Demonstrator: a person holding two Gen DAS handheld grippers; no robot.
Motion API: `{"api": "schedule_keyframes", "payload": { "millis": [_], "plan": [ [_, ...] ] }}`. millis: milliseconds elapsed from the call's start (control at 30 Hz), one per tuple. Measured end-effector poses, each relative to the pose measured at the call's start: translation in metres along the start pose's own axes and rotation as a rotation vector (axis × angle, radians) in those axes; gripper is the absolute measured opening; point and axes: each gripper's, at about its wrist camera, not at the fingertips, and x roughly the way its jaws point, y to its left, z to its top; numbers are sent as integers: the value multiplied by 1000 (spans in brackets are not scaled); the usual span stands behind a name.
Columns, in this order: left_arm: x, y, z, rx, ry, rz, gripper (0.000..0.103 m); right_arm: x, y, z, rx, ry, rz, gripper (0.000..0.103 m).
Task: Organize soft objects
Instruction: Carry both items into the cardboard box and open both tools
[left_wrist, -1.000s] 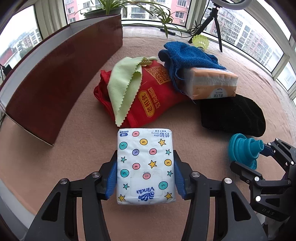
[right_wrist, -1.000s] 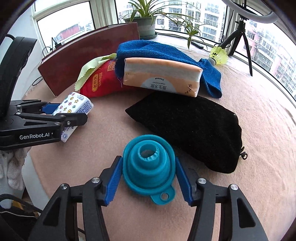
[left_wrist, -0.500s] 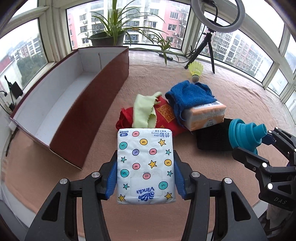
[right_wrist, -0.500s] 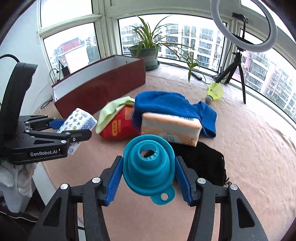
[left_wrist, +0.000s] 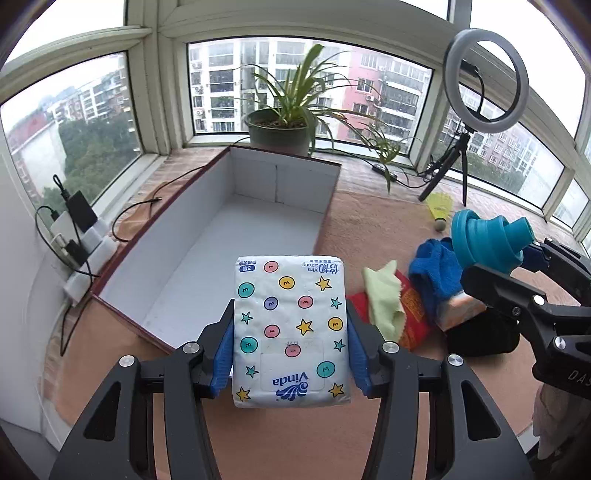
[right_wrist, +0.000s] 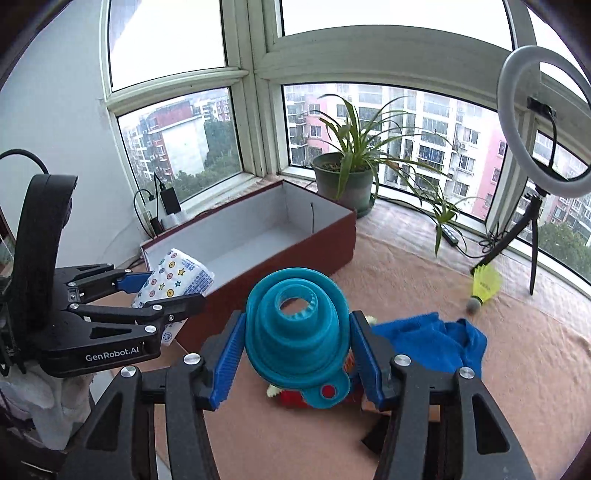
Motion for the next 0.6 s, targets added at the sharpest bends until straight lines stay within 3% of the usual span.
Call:
{"api": "schedule_keyframes", "payload": {
  "millis": [267, 600],
  "plan": [
    [16, 50, 13, -67, 10, 35, 51, 56, 30, 40, -12, 9, 38, 52],
    [38, 77, 18, -115, 33, 52, 51, 120, 45, 69, -29, 68, 44, 52]
  ]
}}
